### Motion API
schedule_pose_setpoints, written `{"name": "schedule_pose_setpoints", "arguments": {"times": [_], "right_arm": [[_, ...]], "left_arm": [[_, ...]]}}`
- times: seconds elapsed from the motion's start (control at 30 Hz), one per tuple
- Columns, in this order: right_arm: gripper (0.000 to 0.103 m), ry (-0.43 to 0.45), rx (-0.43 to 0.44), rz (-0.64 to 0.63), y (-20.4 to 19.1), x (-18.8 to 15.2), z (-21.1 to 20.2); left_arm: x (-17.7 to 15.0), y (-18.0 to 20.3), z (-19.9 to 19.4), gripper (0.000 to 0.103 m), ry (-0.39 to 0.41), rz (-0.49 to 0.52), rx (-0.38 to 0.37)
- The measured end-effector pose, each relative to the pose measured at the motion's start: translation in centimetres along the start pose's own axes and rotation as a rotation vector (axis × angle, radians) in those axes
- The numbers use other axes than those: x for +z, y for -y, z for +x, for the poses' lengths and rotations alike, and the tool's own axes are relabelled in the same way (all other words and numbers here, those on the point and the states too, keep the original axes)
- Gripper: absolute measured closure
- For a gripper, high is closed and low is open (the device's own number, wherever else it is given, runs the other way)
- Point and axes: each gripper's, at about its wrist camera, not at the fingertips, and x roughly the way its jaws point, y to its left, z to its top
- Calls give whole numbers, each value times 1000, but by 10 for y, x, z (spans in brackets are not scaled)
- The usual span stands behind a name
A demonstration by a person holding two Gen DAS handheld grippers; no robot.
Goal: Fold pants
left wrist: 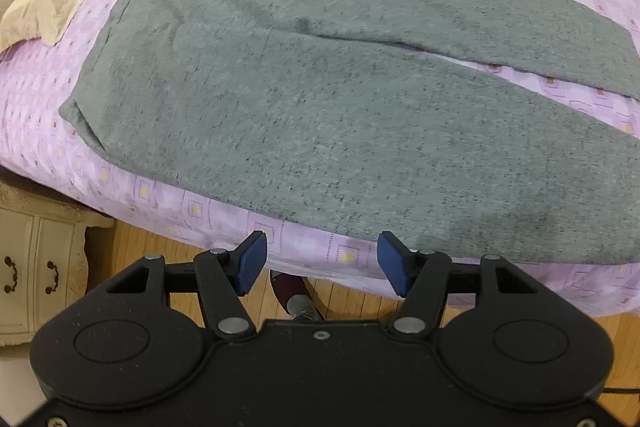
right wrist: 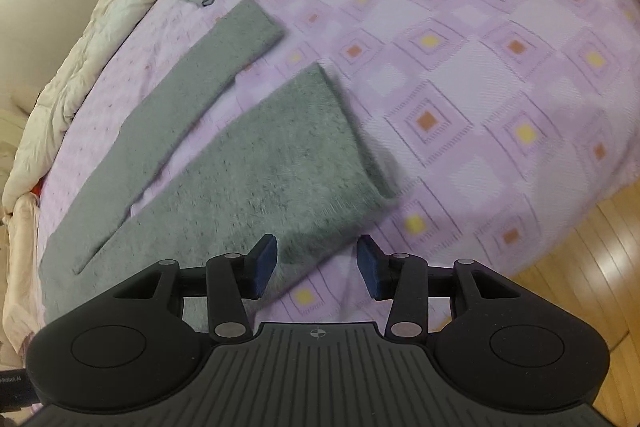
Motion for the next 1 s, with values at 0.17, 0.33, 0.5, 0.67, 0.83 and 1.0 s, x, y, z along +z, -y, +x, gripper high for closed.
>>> {"name": "schedule_pose_setpoints", "arguments": {"times": [0.17,0.33,0.5,0.67,0.83,1.0], "right_arm": [[61,5,11,26,-7,6,6],[90,46,2,-36,-23,12,-11],[94,55,-9,-73,-32,17,-20],[94,66,-52,-88,-41,15,-21],[94,95,-93,-75,-52,15,-24],[94,133,-121,-51,-66,21,-29]], "left_arm": [[-7,-17,15,38,4,-43,11],[-12,-43,34,38,-35,-128,8],[-10,-68,51,38,-54,-188,6],[1,-82,70,38,-70,-188,-37],[16,-89,90,38,-88,-184,-90],[26,-97,114,38,-148,-201,-139]]}}
